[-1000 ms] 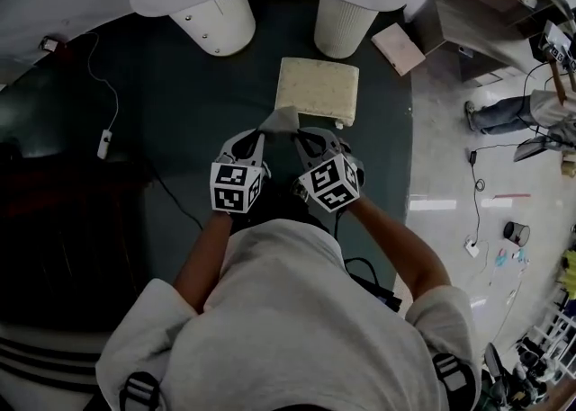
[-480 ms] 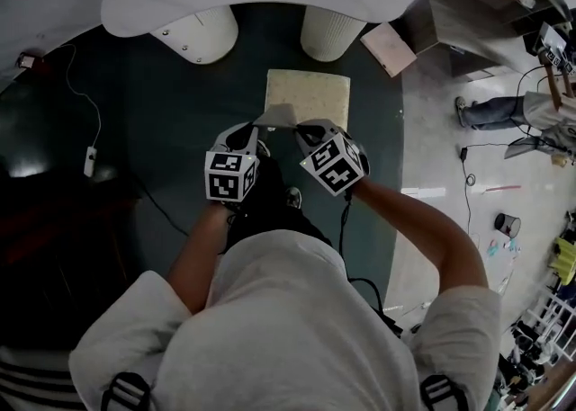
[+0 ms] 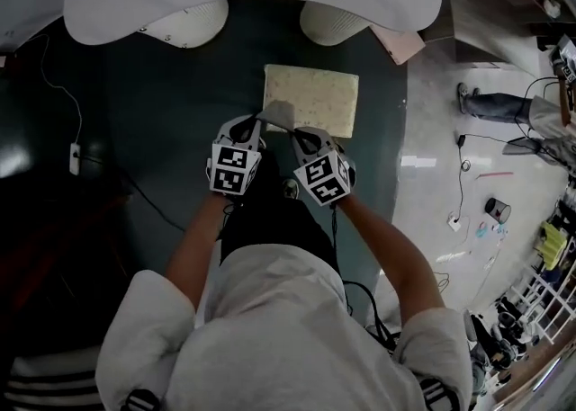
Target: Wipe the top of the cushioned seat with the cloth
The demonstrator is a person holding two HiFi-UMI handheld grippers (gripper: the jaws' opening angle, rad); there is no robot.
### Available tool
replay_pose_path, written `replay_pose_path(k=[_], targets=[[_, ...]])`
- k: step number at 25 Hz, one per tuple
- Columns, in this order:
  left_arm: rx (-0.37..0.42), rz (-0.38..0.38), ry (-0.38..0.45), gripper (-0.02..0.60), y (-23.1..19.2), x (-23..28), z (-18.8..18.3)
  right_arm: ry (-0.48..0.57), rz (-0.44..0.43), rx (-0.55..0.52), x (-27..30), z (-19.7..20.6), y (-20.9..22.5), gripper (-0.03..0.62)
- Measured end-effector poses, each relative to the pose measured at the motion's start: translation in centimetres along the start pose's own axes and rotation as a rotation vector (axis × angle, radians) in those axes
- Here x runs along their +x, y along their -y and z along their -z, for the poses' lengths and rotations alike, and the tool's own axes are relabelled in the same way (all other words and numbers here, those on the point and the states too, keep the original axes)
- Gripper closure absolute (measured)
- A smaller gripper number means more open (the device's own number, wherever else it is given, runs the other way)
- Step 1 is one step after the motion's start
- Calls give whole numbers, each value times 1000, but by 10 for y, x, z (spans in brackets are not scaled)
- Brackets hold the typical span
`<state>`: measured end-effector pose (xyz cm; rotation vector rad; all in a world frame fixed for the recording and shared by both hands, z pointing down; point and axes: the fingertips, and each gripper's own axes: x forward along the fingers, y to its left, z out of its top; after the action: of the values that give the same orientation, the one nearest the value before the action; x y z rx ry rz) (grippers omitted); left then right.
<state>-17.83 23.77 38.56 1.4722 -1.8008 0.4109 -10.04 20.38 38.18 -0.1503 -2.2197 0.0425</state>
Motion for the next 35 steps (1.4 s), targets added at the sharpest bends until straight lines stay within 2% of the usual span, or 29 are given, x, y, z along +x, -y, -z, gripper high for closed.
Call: replay_pose_path(k=[4,10,15,18,22,30,35], targets=[[-37,19,-54,563,-21,44,20,-21,53,18,35,0,20,580],[-21,17,-91,563,-40,91,41,-11,72,-18,85,9,48,580],[22,-1,-110,563,-53,130,48,-6,104,53,121,31,73,580],[4,-14,-103,563,-64,148,47,-22,85,104,143,39,82,580],[-72,-54,-92,563,-76,172,54,-45,62,85,164,49,97,580],[-29,-72,-113,563,-97,218,58,-96,33,94,209,60,127,580],[-39,-85,-105,563,-119,249,53,-113,20,47,238,57,147,580]])
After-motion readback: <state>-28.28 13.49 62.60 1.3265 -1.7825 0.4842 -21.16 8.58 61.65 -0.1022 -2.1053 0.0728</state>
